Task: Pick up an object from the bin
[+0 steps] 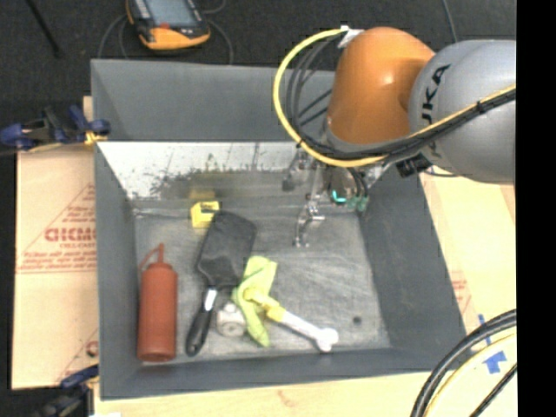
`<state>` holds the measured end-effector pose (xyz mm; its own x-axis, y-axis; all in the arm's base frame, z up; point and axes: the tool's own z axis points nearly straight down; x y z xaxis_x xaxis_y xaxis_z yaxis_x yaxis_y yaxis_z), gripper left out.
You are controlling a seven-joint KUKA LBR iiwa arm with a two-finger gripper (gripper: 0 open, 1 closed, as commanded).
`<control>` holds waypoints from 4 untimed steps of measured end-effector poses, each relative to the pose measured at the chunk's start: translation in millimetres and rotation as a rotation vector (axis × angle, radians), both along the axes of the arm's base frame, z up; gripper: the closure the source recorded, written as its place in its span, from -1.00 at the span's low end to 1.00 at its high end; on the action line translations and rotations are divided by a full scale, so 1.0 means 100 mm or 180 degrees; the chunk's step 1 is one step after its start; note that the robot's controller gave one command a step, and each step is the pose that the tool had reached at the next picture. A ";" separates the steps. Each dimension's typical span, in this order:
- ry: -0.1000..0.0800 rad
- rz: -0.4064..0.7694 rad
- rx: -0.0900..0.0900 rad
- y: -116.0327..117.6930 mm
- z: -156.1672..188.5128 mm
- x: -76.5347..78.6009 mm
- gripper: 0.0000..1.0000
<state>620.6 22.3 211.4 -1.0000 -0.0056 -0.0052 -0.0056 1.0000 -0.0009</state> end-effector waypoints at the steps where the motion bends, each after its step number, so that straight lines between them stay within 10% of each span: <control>1: -0.0009 0.0196 -0.0003 0.24 -0.52 -0.31 -1.00; 3: -0.0009 0.1600 -0.0007 0.28 -0.86 -0.49 -1.00; 4: 0.0011 0.1068 0.0000 0.33 -1.11 -0.49 -1.00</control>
Offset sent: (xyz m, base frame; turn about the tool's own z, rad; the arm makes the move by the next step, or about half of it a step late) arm -0.0706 0.0248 -0.0485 -0.5587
